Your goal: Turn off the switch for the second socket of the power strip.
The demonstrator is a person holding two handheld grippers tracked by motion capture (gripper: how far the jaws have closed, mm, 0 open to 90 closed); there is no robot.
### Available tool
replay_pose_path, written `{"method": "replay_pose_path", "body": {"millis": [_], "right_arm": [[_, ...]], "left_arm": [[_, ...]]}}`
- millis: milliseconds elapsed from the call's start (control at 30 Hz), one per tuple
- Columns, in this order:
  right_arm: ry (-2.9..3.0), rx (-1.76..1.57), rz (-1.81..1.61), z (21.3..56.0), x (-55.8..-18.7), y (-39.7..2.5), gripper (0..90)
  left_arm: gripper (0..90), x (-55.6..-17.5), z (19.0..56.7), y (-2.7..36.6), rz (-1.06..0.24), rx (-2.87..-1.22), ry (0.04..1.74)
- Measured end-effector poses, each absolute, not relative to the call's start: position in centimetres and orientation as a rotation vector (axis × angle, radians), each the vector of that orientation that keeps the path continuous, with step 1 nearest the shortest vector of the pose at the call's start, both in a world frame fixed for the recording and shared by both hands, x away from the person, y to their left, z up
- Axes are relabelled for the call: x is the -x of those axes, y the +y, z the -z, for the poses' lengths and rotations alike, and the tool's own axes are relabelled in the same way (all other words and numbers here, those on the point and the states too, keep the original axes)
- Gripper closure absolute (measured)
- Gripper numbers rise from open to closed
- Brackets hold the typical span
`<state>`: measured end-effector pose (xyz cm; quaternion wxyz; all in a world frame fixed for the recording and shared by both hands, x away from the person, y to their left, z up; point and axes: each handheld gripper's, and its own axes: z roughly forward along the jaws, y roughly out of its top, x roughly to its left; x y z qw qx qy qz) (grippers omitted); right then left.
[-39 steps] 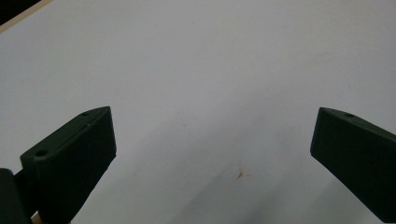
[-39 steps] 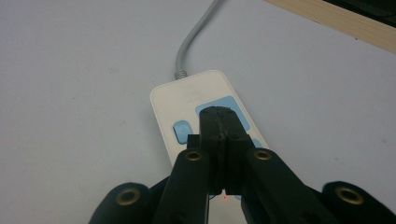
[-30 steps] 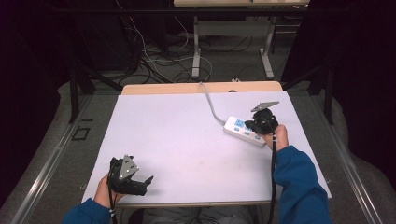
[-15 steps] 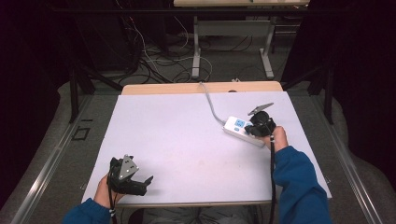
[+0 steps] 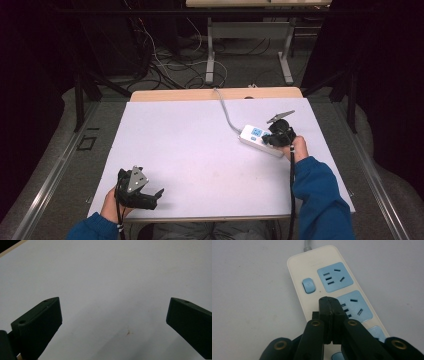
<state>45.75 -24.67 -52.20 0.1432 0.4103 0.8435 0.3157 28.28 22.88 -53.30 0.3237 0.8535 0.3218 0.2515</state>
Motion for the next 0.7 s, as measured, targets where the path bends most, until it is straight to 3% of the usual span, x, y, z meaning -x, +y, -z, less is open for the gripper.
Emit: {"method": "replay_pose_path", "body": {"millis": [700], "right_arm": [[2.430,-1.231,-0.926,52.22,-45.62,-24.79,90.0]], "left_arm": [[0.2,-28.31,53.33,22.84,-0.659,-2.242,0.842]]}}
